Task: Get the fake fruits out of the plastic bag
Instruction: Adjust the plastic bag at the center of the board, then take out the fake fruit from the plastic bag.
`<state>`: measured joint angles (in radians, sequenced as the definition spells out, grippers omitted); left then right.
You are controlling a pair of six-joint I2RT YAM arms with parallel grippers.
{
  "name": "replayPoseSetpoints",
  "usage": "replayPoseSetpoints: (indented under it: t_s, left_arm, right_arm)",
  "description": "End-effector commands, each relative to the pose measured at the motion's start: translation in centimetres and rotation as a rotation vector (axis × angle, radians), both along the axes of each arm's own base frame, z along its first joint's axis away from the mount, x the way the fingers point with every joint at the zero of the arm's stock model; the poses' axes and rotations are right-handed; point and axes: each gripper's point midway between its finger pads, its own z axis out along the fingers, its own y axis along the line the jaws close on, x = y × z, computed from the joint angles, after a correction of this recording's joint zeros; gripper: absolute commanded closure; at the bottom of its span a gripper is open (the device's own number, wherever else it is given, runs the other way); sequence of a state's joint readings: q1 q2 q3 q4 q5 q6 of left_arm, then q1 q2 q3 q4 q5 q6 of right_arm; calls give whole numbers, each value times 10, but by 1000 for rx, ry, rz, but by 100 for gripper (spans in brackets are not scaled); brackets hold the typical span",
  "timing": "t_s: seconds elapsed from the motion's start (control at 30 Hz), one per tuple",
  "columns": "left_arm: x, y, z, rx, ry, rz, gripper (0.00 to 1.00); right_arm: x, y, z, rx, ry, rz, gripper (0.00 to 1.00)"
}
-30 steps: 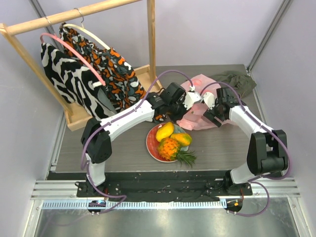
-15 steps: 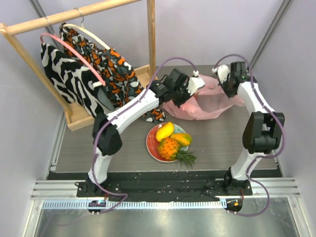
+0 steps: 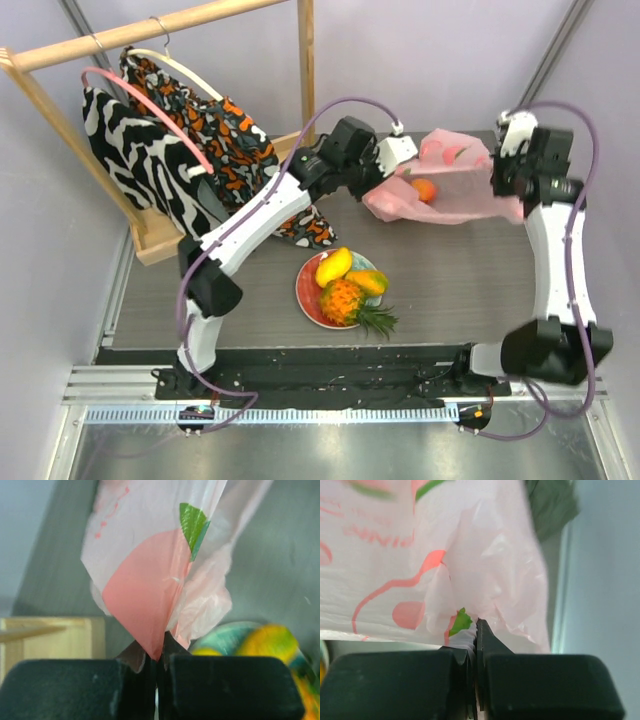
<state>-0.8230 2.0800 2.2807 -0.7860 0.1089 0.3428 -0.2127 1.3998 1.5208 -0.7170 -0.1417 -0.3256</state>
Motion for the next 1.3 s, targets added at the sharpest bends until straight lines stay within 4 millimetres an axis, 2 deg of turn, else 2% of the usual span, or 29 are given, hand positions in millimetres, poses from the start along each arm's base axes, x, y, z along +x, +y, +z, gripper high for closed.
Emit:
replayPoseSetpoints:
  t_s: [0.0,0.03,0.07,0.1,0.13,0.17,0.2,0.23,0.27,0.33,0.37,0.4,0.47,0.5,0.53,0.6,0.63,0.67,0.73,0.8,0.83,0.97,1.03,1.1,1.13,1.17,1.27]
  left_arm:
    - [-70,41,-38,152,155,-131,100]
    - [-76,46,-47,170,173,-133,100]
    - [-80,52,-51,168,189,-113,100]
    - [-84,56,-70,193,225,-101,100]
    - [-86,56,-73,190,241,-102,100]
    - [-88,54,-76,184,264,-91,100]
    - [-86,50,-80,184,282,-82,100]
    - [-85,47,-81,176,294,-78,100]
    - [-80,40,-80,160,306,-64,100]
    - [-78,34,-77,144,318,-57,100]
    - [-76,31,-78,137,327,-49,100]
    - [-72,27,-74,114,330,-31,100]
    - [-70,23,-70,88,338,-18,100]
    - [-69,21,-68,69,349,-3,100]
    - [-67,21,-64,54,350,4,100]
    - [-65,21,-60,33,358,12,100]
    - [-65,20,-59,24,365,17,100]
    - [-65,20,-58,18,371,21,100]
    - [-63,22,-57,-2,399,31,100]
    - [-62,23,-58,-10,415,40,100]
    - [-63,23,-57,-16,422,35,100]
    - [-61,21,-56,-26,425,36,100]
    - [-60,20,-56,-28,426,36,100]
    - [-59,19,-55,-32,425,37,100]
    - [-59,19,-55,-33,424,37,100]
    - [-59,19,-55,-33,426,36,100]
    - [-62,19,-59,-28,440,32,100]
  right_arm:
    - [-71,11,-78,57,218,-38,99]
    - [-79,16,-83,69,228,-28,98]
    - [-86,19,-96,89,265,-33,84]
    - [-88,20,-97,98,272,-34,74]
    - [-86,24,-94,117,264,-17,67]
    - [-79,26,-80,115,231,8,59]
    - [-76,30,-72,121,218,40,41]
    - [-73,34,-61,124,199,74,30]
    - [-62,44,-37,132,150,150,22]
    - [-64,61,-18,159,148,240,14]
    - [-62,80,9,185,89,342,7]
    - [-70,98,10,188,122,429,1]
    - [-77,122,23,179,105,527,0]
    - [-85,134,23,165,112,579,0]
    - [-92,150,16,159,136,639,0]
    - [-109,173,2,169,193,741,7]
    - [-115,183,-6,167,220,787,21]
    - [-119,186,-19,180,264,798,28]
    - [-122,189,-32,190,299,822,41]
    - [-124,189,-42,185,327,837,58]
    - [-123,188,-46,172,336,840,62]
    - [-114,182,-72,150,411,819,66]
    - [-103,176,-87,124,424,769,67]
    - [-84,173,-99,115,413,715,67]
    - [-76,164,-110,79,429,661,67]
    - [-56,160,-115,76,397,588,69]
    - [-14,140,-128,33,348,413,72]
